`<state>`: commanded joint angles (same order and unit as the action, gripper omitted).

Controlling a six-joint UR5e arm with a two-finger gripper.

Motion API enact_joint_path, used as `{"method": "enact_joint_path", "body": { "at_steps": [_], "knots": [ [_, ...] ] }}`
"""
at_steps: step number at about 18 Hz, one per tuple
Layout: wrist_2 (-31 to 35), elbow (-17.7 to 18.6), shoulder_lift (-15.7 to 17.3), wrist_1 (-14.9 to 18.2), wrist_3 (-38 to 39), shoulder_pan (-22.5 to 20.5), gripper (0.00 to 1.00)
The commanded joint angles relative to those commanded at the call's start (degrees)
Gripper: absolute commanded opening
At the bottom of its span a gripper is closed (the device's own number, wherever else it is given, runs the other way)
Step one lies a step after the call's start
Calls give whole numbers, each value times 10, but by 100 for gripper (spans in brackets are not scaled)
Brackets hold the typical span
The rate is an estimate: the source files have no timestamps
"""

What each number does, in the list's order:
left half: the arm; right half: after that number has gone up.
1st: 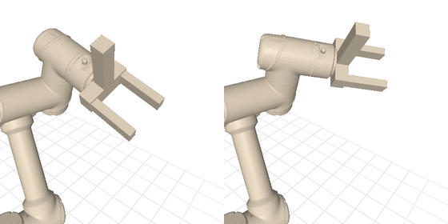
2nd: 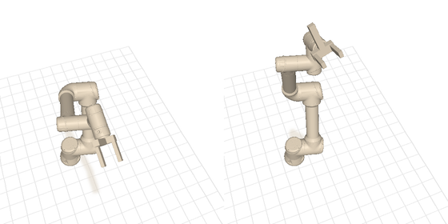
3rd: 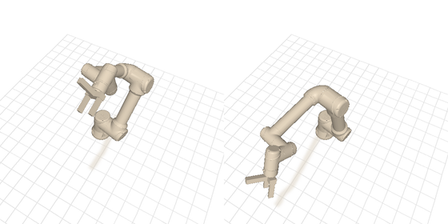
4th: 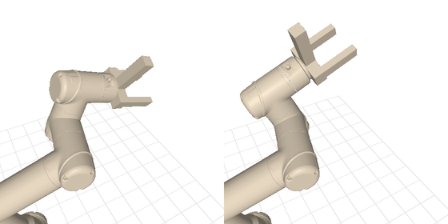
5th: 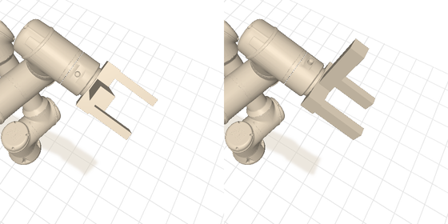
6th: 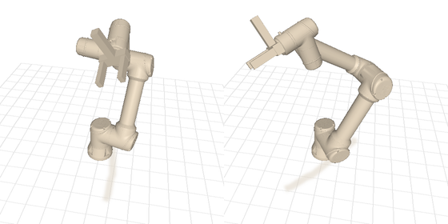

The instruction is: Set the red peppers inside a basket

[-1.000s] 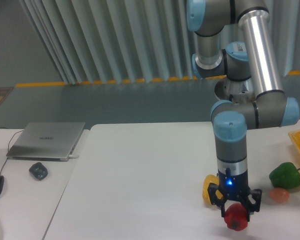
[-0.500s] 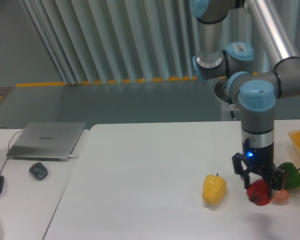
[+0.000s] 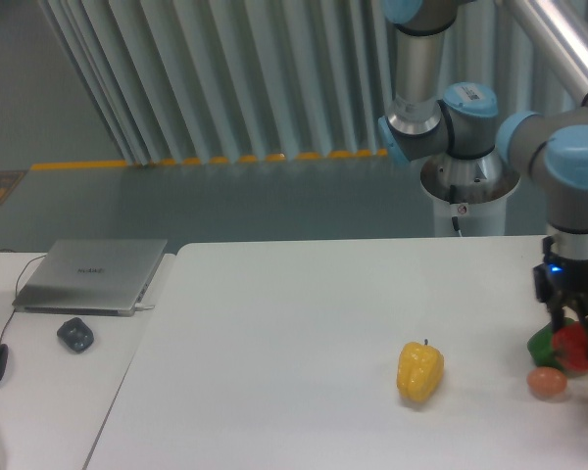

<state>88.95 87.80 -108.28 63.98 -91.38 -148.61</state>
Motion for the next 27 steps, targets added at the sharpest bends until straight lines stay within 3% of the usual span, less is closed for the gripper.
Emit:
{"method": "enact_joint_path", "body": {
  "at_steps": [7, 8, 9, 10, 11, 15, 20, 22, 27],
  "knots": [
    [1, 12, 12, 6, -213, -71, 52],
    [4, 14, 15, 5, -234, -76, 58],
    [9, 26, 18, 4, -231, -77, 79],
    [20, 32, 19, 1, -226, -77, 84],
    [27, 33, 19, -4, -225, -81, 100],
    [22, 33, 20, -11, -220, -89, 100],
    [-2, 31, 22, -8, -157, -74, 100],
    [-37, 31, 26, -4, -108, -59, 100],
    [-35, 36, 37, 25, -32, 14, 100]
  ]
}}
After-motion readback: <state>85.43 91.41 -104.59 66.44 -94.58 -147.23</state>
